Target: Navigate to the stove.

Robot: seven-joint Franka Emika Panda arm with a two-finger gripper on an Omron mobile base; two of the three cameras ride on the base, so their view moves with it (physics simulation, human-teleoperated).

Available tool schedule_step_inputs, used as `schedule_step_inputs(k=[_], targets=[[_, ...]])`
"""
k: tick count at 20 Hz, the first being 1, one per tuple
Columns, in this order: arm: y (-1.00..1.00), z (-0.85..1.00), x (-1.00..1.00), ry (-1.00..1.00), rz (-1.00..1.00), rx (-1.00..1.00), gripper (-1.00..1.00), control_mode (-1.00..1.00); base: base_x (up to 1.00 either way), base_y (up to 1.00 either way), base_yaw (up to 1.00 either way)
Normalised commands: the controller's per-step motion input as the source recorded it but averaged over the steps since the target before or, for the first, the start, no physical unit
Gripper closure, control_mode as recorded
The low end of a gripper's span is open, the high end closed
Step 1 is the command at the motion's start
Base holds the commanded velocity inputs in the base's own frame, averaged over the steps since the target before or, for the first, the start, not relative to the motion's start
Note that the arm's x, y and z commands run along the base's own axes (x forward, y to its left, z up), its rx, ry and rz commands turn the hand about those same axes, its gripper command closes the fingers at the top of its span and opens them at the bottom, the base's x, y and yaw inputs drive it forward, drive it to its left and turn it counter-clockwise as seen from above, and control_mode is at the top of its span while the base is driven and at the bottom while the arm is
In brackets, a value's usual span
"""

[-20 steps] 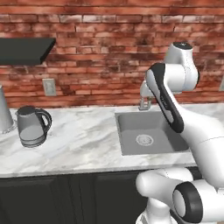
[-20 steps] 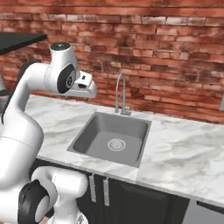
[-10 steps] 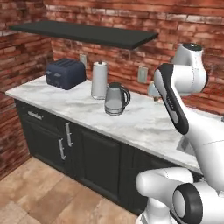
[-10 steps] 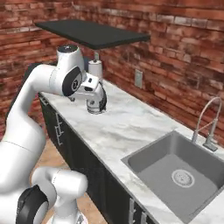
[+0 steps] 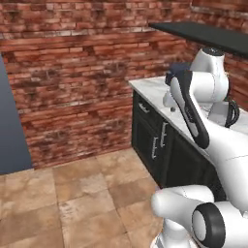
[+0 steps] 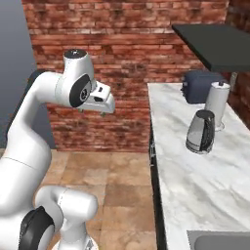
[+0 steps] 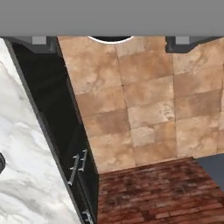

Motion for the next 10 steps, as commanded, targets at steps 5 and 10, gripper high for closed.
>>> schedule_step_inputs(k=[5, 10], targets=[[0.00, 0.00, 0.00, 0.00, 0.00, 0.00, -1.00, 1.00, -0.18, 0.00, 1.00], [0.00, 0.00, 0.00, 0.00, 0.00, 0.00, -1.00, 1.00, -0.15, 0.00, 1.00]])
